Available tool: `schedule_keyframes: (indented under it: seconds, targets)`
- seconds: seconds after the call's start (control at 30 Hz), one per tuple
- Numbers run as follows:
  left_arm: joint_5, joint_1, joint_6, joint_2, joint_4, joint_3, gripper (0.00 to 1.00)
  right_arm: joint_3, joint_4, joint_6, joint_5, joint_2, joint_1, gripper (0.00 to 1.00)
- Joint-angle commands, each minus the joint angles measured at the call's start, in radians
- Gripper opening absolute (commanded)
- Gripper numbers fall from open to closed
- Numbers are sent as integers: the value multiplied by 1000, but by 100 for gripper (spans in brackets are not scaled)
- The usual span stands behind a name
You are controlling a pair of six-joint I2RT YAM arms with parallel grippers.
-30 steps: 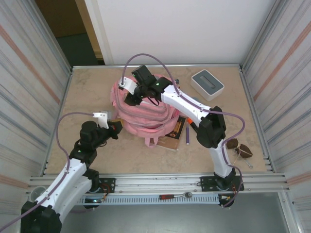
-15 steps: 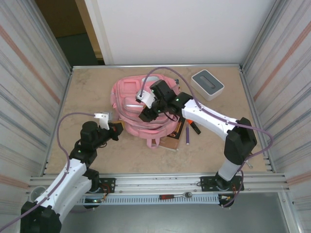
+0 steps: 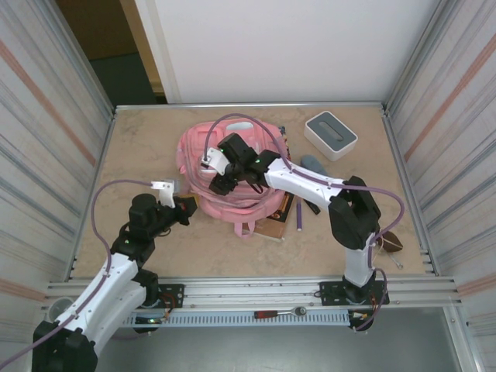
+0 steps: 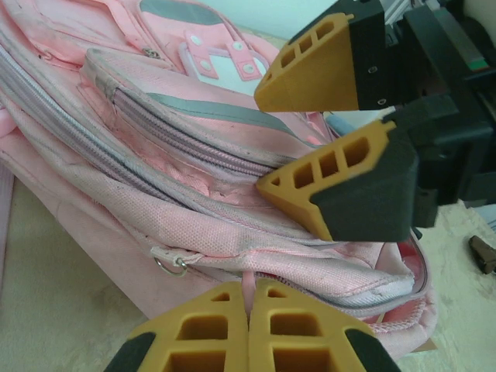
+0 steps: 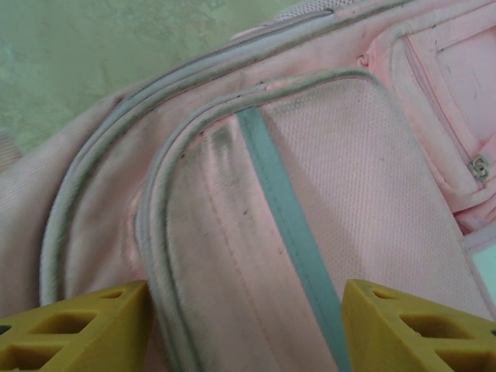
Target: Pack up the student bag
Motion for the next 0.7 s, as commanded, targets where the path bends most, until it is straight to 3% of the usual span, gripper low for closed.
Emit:
schedule_keyframes:
  seconds: [0.0, 0.1, 0.2, 0.4, 0.67]
  targets:
    - [34, -11, 12, -10, 72, 22, 0, 62, -21, -47, 40, 37, 1, 46]
    - [15, -11, 10, -16, 64, 14, 0, 44, -18, -80, 45, 17, -3, 14]
    - [-24, -10, 13, -29, 40, 7, 0, -3, -4, -112, 24, -38, -22, 0]
    - [-86, 4, 38, -69, -9, 1, 0, -106, 24, -172, -111, -158, -95, 0]
    - [-95, 104, 15, -110, -15, -16, 0, -159, 64, -202, -245, -233, -157, 0]
